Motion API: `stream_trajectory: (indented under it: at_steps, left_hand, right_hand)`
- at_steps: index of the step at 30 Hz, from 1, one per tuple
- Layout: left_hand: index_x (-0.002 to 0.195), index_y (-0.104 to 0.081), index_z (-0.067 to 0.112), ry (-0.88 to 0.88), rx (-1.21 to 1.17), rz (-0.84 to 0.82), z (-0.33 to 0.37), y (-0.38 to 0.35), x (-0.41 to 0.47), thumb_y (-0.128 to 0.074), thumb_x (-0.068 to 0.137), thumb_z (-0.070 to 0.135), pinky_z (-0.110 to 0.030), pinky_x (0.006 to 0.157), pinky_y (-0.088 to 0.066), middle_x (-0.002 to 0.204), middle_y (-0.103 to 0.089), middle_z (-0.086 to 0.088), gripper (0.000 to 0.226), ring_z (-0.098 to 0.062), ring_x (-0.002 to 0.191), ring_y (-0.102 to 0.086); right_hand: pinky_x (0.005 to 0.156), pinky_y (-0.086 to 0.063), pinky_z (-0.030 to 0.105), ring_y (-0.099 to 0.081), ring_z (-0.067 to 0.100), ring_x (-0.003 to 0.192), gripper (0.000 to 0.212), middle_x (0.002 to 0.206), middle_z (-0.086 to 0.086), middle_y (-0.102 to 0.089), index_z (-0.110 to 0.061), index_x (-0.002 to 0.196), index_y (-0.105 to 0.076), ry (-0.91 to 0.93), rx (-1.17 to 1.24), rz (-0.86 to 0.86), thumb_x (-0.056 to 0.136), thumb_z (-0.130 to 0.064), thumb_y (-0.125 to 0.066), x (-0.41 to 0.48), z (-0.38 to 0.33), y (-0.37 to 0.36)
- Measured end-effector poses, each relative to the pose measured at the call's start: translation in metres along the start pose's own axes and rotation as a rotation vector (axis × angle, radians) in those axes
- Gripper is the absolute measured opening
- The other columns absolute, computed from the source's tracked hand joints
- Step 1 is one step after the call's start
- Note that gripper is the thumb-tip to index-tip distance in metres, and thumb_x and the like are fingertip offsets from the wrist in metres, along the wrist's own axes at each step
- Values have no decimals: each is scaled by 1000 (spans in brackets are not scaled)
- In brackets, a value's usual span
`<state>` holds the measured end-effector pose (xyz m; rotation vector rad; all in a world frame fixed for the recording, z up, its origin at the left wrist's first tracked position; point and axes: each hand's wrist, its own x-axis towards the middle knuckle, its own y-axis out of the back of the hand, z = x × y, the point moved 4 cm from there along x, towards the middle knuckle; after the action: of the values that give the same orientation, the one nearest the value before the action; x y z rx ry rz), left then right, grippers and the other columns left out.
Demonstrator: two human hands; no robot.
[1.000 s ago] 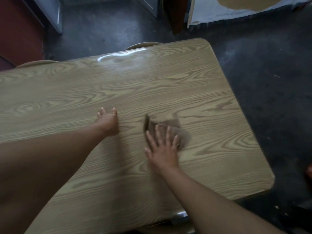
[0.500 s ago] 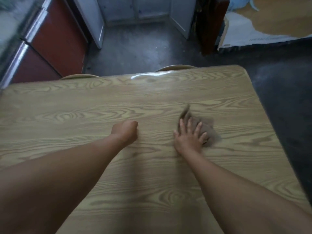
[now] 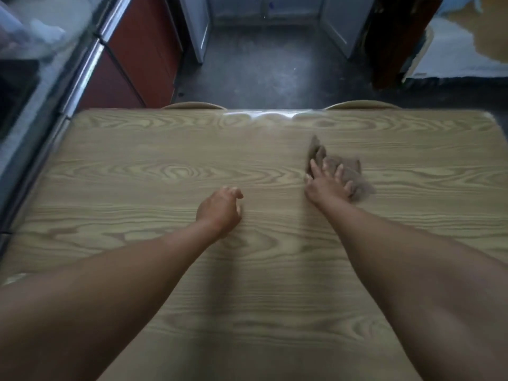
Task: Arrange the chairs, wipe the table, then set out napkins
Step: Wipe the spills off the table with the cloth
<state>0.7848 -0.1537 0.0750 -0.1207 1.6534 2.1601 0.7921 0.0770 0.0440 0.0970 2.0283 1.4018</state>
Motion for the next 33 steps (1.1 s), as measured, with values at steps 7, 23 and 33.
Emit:
stream_trajectory:
  at_steps: [7,23,33]
  left_hand:
    - [115,-66,20,221,-248,-11,-121,21,-41,-51,86,14,-33,94,-48,118,-67,-7,33,-26,113,-59]
    - [111,-62,6,567,-1065,-54,-226,7,-144,-60,72,57,-44,91,-53,108,-69,-10,64,-28,101,-66]
    - [105,-63,8,483,-1337,303,-289,101,-145,-56,95,25,-30,67,-54,98,-67,-11,20,-24,89,-65]
  right_hand:
    - [108,-26,47,-21,19,144,50,160,-13,-19,-43,145,-32,384,-87,58,96,-47,-38,-128,-157,-91]
    - [84,-48,31,-62,25,108,36,111,6,-67,-22,109,-60,172,230,-176,77,-34,-70,-228,-256,-127]
    - [81,-57,45,-69,28,91,46,98,10,-73,-12,104,-66,161,798,-185,64,-28,-81,-251,-357,-118]
